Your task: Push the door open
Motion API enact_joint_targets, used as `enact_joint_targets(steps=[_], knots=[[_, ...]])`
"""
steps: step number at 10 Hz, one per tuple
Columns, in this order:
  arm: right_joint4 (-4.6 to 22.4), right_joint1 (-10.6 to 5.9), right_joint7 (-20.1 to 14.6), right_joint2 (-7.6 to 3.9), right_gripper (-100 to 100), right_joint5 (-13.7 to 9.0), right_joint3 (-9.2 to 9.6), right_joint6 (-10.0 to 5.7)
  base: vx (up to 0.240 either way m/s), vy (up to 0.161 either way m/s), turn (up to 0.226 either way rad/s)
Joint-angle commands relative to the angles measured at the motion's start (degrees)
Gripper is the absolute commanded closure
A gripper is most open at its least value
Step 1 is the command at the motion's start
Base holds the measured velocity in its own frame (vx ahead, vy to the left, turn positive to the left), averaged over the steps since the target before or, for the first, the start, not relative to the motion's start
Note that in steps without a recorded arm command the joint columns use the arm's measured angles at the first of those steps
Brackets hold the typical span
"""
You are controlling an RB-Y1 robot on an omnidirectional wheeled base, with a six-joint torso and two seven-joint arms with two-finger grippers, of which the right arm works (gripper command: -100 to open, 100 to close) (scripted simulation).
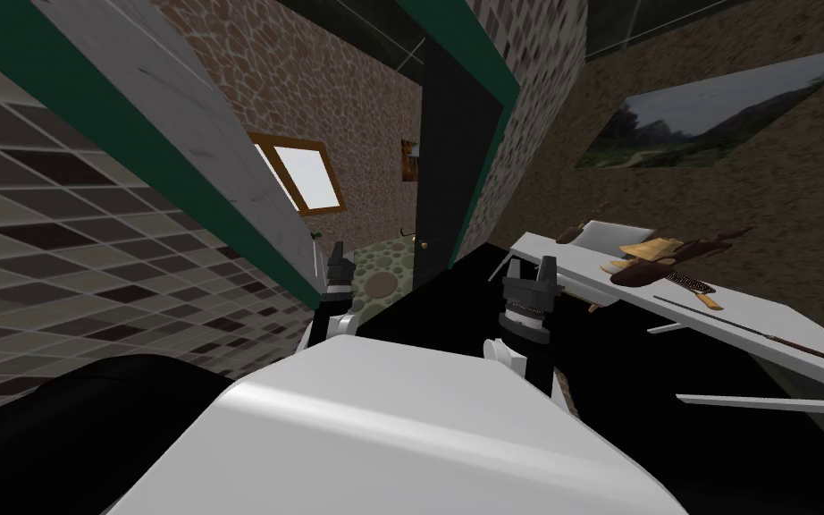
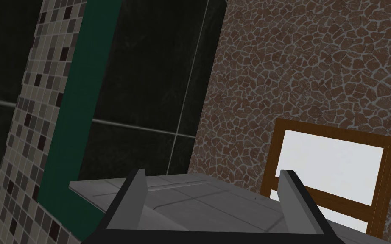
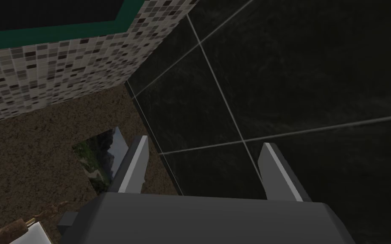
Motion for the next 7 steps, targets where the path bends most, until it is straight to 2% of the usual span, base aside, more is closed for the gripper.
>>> enact_joint_targets(steps=[1,3,7], knots=[[1.78,-0.69,1.34,-0.29,-100,0.58,0.20,-0.37,0.057,-0.110,0.049],[3.44,-1.34,2.59,-0.52,-100,1.12,0.38,-0.72,0.063,0.002,0.017],[8.80,-3.42,6.64,-1.19,-100,2.88,0.97,-1.84,0.076,0.000,0.034]])
